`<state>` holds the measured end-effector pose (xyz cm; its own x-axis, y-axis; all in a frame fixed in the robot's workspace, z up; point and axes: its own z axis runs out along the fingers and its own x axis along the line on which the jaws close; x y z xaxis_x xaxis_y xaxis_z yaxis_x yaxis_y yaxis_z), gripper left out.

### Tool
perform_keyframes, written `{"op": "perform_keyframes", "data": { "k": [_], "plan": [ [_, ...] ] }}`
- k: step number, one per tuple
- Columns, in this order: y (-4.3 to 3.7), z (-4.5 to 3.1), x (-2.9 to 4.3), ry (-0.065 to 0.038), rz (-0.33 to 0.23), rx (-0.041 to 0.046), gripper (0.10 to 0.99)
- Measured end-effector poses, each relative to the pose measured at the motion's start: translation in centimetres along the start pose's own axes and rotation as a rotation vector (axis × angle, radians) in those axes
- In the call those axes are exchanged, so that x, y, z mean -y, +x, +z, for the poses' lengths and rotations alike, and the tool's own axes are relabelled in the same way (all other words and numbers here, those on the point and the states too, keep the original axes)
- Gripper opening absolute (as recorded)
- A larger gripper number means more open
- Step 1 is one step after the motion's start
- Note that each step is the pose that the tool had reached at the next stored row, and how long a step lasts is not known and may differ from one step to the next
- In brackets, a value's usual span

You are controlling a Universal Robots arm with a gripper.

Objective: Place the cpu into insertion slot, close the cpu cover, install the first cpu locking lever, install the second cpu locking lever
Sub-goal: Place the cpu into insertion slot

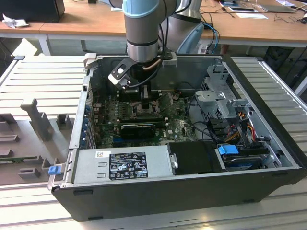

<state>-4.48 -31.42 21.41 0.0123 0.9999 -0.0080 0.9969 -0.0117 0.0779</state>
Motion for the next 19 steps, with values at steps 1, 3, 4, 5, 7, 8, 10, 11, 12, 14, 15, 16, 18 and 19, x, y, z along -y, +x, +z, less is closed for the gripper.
{"op": "perform_keyframes", "data": {
  "k": [1,3,4,5,7,8,10,11,12,14,15,16,18,19],
  "plan": [
    [0.00,-0.01,0.00,0.000,0.000,0.0003,0.106],
    [0.00,-0.03,0.00,0.000,0.000,0.0008,0.106],
    [0.00,-0.05,0.00,0.000,0.000,0.0010,0.106],
    [0.00,-0.06,0.00,0.000,0.000,0.0011,0.106],
    [0.00,-0.10,-0.01,0.000,0.000,0.0013,0.106],
    [0.00,-0.11,-0.01,0.000,0.000,0.0012,0.106],
    [-0.01,-0.18,-0.01,0.000,0.000,0.0015,0.106],
    [-0.01,-0.21,-0.01,0.000,0.000,0.0013,0.106],
    [0.00,-0.22,-0.02,0.000,0.000,0.0010,0.106],
    [-0.01,-0.32,-0.02,0.000,0.000,0.0013,0.106],
    [0.00,-0.33,-0.03,0.000,0.000,0.0010,0.106],
    [0.00,-0.37,-0.03,0.000,0.000,0.0012,0.106],
    [-0.01,-0.46,-0.03,0.000,0.000,0.0014,0.106],
    [0.00,-0.54,-0.04,0.000,0.000,0.0011,0.106]
  ]
}}
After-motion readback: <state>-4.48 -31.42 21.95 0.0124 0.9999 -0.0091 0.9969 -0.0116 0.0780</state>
